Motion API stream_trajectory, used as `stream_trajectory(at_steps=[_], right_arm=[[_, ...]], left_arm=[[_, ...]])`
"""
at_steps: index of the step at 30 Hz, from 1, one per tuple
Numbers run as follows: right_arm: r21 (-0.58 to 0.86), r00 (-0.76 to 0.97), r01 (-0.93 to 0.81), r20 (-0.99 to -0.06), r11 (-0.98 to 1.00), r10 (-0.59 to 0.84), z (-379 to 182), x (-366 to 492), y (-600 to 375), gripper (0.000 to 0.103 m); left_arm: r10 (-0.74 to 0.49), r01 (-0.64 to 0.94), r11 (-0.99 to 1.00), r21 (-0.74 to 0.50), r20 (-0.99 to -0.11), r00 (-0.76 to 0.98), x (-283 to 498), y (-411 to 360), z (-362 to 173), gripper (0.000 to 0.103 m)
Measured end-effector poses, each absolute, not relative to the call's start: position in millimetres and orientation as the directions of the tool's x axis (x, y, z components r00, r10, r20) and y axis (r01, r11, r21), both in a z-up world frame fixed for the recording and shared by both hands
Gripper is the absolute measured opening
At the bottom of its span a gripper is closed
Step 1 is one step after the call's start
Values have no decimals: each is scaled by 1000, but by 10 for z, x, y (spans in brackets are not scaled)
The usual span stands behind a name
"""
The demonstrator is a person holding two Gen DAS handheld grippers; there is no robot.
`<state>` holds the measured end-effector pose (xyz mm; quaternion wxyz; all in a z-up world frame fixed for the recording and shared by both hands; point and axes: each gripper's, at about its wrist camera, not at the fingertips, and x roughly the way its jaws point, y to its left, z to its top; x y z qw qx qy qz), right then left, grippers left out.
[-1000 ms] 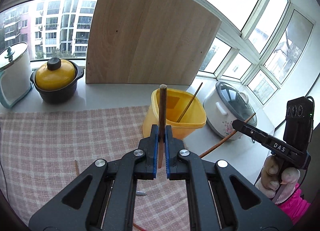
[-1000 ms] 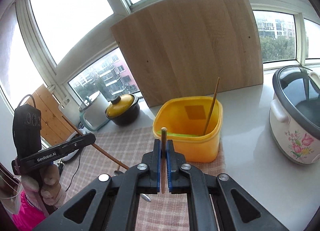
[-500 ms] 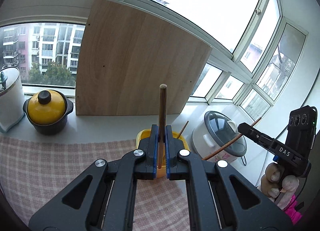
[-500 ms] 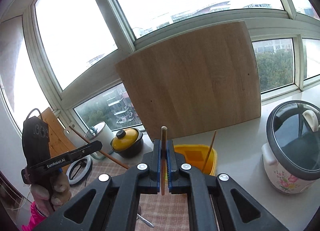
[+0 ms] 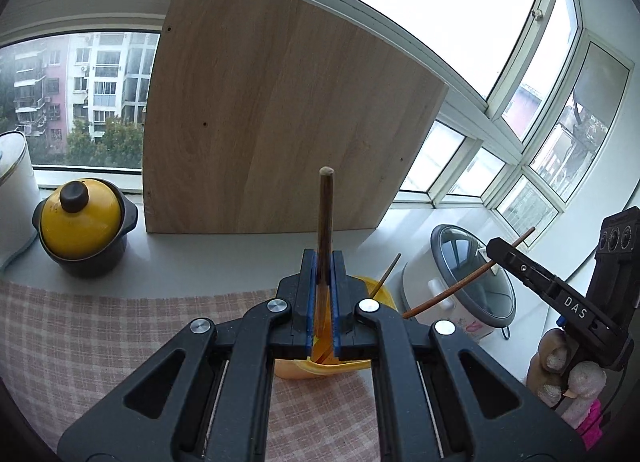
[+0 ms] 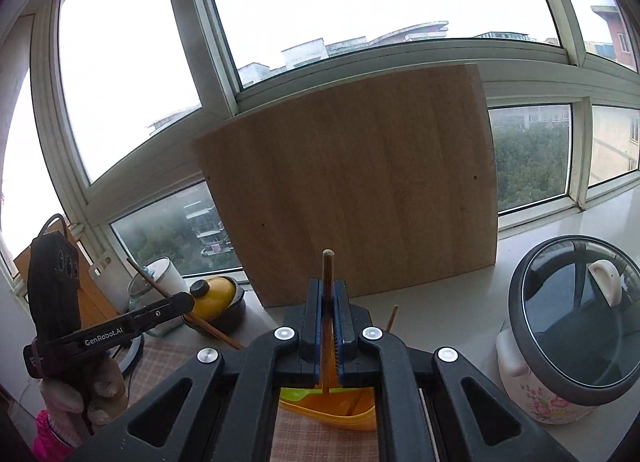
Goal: Organize utensils
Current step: 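Lower the chopsticks into the yellow container and open both grippers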
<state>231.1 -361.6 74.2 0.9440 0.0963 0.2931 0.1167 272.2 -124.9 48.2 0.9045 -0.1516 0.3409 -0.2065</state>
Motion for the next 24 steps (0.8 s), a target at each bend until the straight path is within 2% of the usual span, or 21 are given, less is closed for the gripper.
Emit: stream_trajectory(at_steps=[14, 24], right_arm=[[234, 729, -143, -632, 962, 262, 179, 2610, -3545, 2], [257, 670, -176, -676, 950, 307, -62, 2776, -3492, 2]], left_arm=[[-453, 274, 890, -365, -636, 624, 2860, -1584, 69, 3], [-414, 248, 910, -333, -682, 603, 2939, -1746, -111, 3]])
